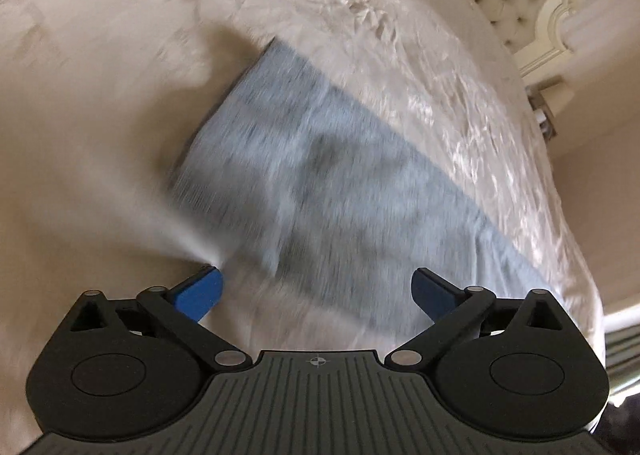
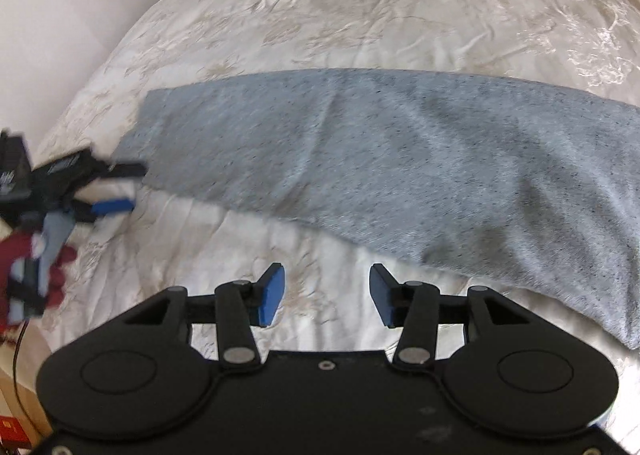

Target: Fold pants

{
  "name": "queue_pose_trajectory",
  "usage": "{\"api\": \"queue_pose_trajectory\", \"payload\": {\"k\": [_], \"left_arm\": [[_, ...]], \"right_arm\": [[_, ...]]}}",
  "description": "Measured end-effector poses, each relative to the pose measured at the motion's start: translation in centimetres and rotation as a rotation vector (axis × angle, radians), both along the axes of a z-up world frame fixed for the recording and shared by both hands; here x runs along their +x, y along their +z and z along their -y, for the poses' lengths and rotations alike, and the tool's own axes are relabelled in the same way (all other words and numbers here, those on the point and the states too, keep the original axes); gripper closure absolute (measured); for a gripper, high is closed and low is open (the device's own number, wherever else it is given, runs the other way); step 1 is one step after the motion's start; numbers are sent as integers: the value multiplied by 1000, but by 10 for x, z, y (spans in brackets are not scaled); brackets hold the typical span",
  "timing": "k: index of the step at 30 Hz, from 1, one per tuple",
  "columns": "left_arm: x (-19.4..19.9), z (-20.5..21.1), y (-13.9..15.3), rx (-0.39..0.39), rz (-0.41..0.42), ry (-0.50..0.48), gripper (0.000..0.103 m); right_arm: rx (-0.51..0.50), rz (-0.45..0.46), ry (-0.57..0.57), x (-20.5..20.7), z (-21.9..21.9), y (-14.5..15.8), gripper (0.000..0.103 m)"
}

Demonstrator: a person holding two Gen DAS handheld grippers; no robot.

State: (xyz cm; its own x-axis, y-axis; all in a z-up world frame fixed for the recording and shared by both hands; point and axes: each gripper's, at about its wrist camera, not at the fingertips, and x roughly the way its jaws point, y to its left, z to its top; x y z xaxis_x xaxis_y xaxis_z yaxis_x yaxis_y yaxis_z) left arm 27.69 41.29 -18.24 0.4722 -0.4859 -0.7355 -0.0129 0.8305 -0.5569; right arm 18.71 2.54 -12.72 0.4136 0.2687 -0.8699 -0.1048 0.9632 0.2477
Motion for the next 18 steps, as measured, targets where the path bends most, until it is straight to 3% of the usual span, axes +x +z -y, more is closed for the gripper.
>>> {"api": "queue_pose_trajectory", "payload": {"k": [7,13,14,16,18], "left_arm": [[42,7,-2,-13,46,-52,1],[44,6,3,-30,56,-55,5],[40,5,5,-17,53,-35,11],[35,3,7,39,34,6,45],[32,0,7,78,24,13,63]], "right_arm": [[5,-2,-4,12,-6,-1,52],[33,9,-52,25,-6,3,45],[39,12,-66,28,-5,3,44],[29,33,-96,36,-6,4,36],[-16,73,-109,44,-12,7,11]]}}
